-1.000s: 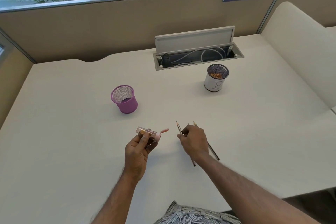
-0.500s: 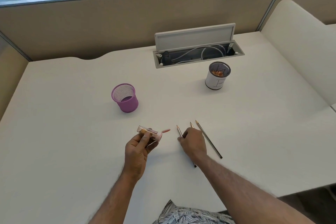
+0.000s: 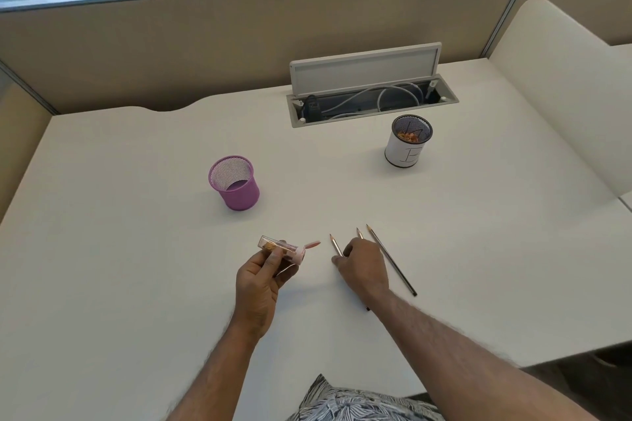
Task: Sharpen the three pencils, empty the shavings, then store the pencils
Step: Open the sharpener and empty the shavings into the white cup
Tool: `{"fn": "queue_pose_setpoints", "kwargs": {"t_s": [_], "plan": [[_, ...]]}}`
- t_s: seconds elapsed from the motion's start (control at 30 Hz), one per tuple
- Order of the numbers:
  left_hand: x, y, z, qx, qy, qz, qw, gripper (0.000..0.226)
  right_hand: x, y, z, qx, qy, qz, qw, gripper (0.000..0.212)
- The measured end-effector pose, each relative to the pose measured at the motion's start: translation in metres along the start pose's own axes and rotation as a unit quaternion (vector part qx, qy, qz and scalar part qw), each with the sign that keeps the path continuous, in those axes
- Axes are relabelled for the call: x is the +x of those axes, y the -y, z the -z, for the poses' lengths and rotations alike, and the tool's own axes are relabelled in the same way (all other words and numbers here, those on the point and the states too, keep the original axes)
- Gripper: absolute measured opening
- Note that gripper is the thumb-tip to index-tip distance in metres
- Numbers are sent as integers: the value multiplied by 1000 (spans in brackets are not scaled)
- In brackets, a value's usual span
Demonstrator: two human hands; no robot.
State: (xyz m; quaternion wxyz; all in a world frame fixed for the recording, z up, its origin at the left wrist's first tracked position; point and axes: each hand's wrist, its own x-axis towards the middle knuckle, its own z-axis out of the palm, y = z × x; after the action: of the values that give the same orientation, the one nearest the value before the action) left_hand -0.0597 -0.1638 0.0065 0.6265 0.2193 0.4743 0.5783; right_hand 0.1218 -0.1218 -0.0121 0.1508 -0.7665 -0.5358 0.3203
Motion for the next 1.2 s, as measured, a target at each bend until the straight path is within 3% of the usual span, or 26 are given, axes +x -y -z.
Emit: {"fn": "queue_pose_setpoints", "kwargs": {"t_s": [0.13,0.27,0.37,0.43,0.5,0.7,0.87,1.07,1.2], "plan": [[0,1,-1,-9,-11,5,1000,27,-4,-1,3,26,-24,48,998,17],[-1,3,-7,-31,-13,6,999,22,-17,-4,18,169,-15,134,976,5],[-3,5,-15,-61,-13,10,998,28,-26,-2,33,336,97,154,924,35],[-4,6,-21,-63,-10,13,998,28,-28,1,40,382,153,173,895,58],[-4,7,-28,-60,-6,15,998,25,-28,5,43,398,168,193,881,65],[-2,9,-42,-40,-17,8,999,25,-22,10,49,452,105,178,868,48],[-2,11,-46,-18,-15,-2,1000,30,-19,10,54,480,103,164,856,39],[-2,14,-54,-25,-8,-12,1000,19,-19,7,54,420,78,156,890,24],[-2,15,-62,-23,-12,-18,1000,24,-23,10,59,430,56,185,882,18]]}}
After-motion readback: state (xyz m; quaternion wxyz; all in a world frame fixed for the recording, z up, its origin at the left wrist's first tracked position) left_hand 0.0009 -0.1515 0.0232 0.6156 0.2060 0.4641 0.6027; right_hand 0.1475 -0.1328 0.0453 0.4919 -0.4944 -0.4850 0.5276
